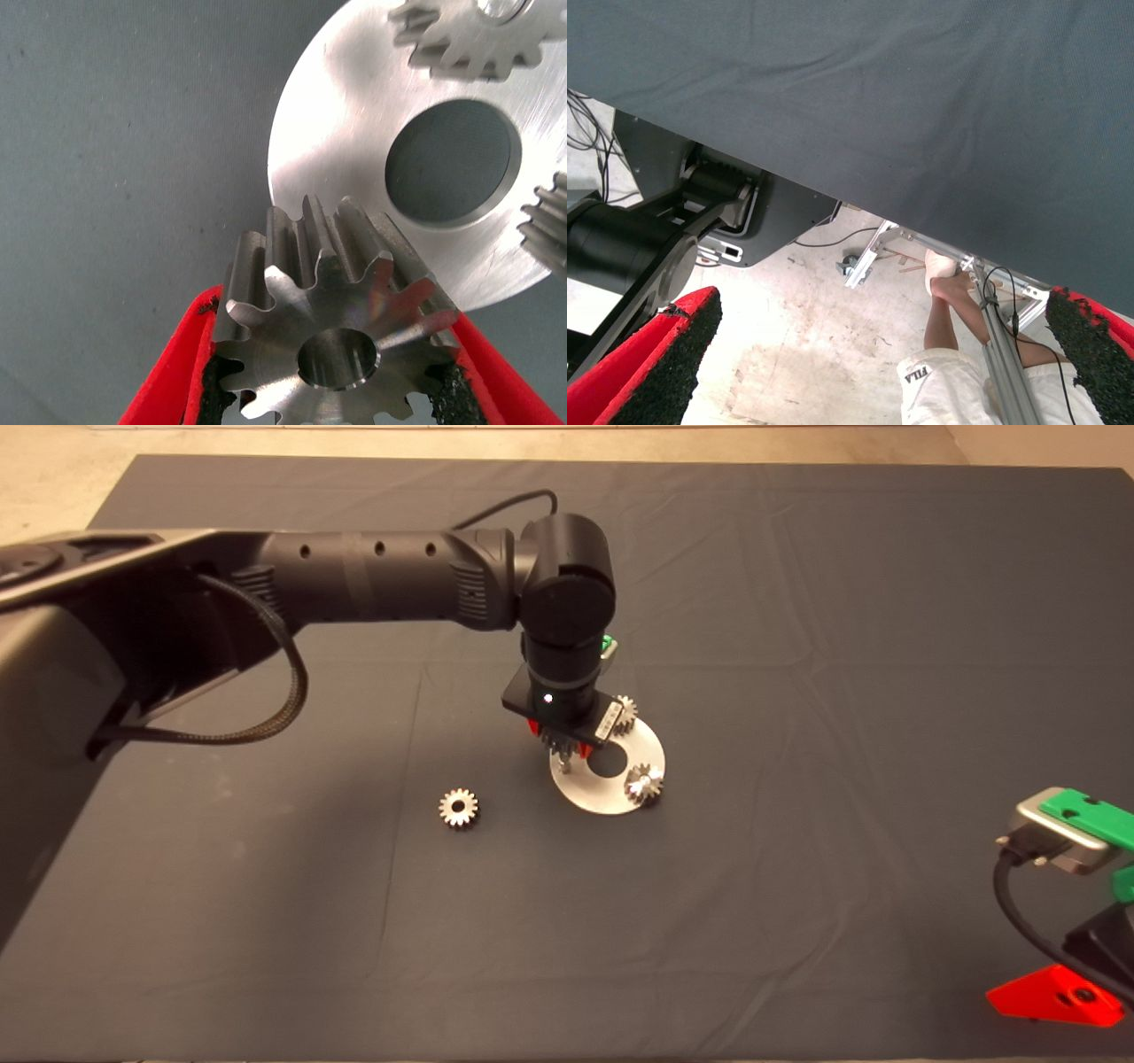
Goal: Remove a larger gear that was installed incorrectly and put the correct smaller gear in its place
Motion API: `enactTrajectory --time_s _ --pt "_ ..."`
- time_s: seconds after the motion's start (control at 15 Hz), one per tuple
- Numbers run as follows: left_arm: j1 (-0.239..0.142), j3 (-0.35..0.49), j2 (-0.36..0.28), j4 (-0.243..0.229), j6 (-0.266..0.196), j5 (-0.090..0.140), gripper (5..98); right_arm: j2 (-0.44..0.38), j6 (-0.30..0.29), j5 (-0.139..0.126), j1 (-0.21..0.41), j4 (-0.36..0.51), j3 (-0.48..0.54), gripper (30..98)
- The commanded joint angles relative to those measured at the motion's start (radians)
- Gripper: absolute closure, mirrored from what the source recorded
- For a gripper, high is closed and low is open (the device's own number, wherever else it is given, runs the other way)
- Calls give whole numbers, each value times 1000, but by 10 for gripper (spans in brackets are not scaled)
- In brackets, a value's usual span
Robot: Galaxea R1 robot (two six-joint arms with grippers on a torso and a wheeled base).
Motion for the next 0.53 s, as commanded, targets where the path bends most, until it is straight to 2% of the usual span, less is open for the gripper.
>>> enactTrajectory --time_s 0.0,0.2,0.27,0.33,0.47 --pt "-43 21 -42 -66 5 125 582 -5 -1 -54 17 34 5 317" --pt "-41 20 -111 -57 11 122 582 -5 -1 -54 16 34 5 317" --pt "-41 8 -132 -53 27 120 582 -5 -1 -54 16 34 5 317" --pt "-41 -6 -140 -51 56 119 582 -5 -1 -54 16 34 5 317" --pt "-35 -87 -139 -25 116 119 582 -5 -1 -54 16 34 5 317"
